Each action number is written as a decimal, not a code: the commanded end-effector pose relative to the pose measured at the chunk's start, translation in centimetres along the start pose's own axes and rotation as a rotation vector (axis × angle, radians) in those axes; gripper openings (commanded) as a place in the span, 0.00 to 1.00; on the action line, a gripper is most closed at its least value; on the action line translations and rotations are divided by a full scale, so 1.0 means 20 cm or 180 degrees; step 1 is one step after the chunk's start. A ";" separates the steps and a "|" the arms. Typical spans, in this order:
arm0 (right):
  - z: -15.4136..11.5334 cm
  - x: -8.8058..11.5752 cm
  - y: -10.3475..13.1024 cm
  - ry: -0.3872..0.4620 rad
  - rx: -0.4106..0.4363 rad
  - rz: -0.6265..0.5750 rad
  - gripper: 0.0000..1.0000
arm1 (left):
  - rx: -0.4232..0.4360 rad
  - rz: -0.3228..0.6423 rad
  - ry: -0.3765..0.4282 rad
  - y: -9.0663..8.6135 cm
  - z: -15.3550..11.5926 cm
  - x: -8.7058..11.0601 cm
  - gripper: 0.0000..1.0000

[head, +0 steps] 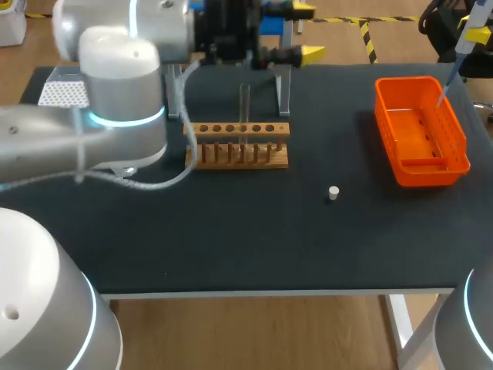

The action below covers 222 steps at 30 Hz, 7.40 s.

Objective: Invert the test tube, pick up the pipette, mount the tip to pipette, aspirate from beaker and dispense into the tube, eject the tip, return the pipette, and cap with the stopper.

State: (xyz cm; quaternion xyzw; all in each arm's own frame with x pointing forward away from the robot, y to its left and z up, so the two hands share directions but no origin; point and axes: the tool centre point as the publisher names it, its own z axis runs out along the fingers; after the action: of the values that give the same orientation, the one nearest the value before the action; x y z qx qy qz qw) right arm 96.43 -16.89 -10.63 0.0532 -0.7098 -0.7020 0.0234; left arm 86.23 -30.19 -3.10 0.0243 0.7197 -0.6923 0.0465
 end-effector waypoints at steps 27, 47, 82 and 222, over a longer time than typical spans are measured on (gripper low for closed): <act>0.00 0.00 0.00 0.0005 0.0011 0.0000 0.00 | 0.0000 -0.0027 0.0359 -0.08 0.45 -0.12 0.00; 0.00 0.00 0.00 0.0005 0.0011 0.0000 0.00 | 0.0090 -0.0087 0.0509 -0.16 0.76 -0.20 0.00; 0.00 0.00 0.00 0.0005 0.0011 0.0000 0.00 | 0.0029 0.0214 0.0041 -0.21 1.20 -0.38 0.00; 0.00 0.00 0.00 0.0005 0.0011 0.0000 0.00 | 0.0031 -0.0387 0.0285 0.07 1.46 -0.45 0.00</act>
State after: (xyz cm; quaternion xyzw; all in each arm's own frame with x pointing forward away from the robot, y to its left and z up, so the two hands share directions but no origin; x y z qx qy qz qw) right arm 96.31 -17.01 -11.49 0.0518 -0.7098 -0.7021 0.0224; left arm 96.05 -58.70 -3.70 0.0097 0.7165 -0.6971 -0.0249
